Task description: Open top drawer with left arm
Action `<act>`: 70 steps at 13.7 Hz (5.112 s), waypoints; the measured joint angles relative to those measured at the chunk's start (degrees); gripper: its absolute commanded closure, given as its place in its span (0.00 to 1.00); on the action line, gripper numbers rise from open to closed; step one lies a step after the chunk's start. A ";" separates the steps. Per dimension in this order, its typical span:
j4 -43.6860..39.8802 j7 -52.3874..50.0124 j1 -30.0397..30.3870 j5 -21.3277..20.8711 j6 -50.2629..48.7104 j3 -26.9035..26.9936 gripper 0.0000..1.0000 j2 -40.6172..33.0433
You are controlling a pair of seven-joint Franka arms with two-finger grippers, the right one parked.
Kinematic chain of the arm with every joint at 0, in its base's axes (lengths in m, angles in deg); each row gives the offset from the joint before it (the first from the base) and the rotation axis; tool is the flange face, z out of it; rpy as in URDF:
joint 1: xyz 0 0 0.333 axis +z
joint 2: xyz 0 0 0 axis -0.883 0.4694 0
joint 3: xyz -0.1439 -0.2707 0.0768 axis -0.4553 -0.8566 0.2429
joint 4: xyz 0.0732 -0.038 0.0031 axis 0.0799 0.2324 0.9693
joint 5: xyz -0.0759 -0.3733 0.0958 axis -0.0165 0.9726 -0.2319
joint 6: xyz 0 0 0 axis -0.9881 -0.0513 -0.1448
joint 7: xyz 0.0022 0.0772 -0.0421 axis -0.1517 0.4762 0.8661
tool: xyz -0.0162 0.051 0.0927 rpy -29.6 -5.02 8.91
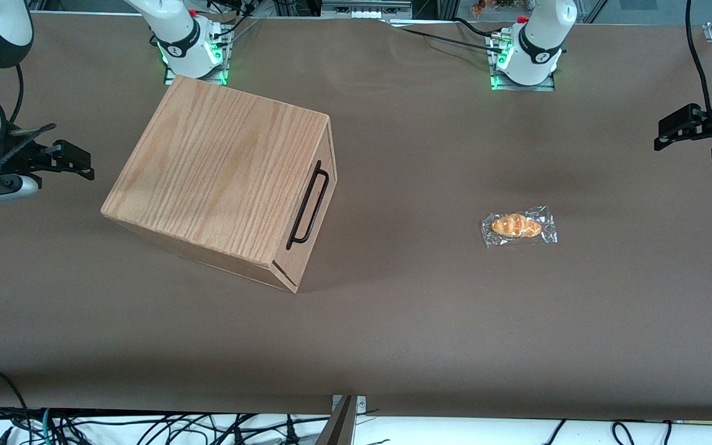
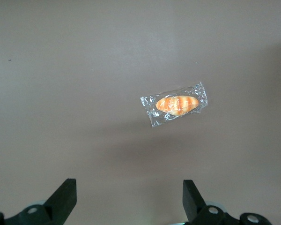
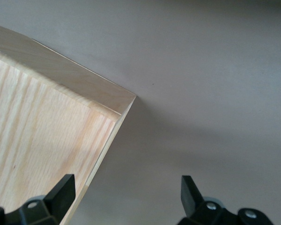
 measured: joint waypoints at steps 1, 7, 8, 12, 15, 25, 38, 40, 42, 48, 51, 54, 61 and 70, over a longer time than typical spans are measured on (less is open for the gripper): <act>0.00 0.00 0.00 0.00 0.00 0.00 0.00 0.00; 0.00 0.00 0.00 0.00 -0.01 0.00 0.00 0.00; 0.00 0.00 0.00 0.00 -0.01 -0.01 0.00 0.00; 0.00 0.00 0.00 0.00 -0.01 -0.02 0.00 0.00; 0.00 0.00 0.00 0.00 -0.01 -0.02 0.00 0.00; 0.00 0.00 0.00 1.16 -0.01 -0.01 0.00 0.00; 0.84 -0.08 -7.60 16.38 -1.14 -3.94 0.00 10.62; 0.74 -0.11 -11.54 21.19 2.67 -4.09 0.00 13.82; 0.53 -0.12 -14.88 25.34 7.58 -4.27 0.00 16.46; -3.41 -7.18 -24.16 28.69 20.44 -4.38 0.00 23.27; -6.01 -9.07 -26.03 28.70 23.54 -4.37 0.00 25.85; -6.94 -9.19 -27.02 31.46 26.30 -4.36 0.00 27.23; -8.16 -13.27 -33.28 32.83 34.59 -4.43 0.00 30.66; -12.77 -18.90 -37.54 32.83 37.33 -4.41 0.00 36.25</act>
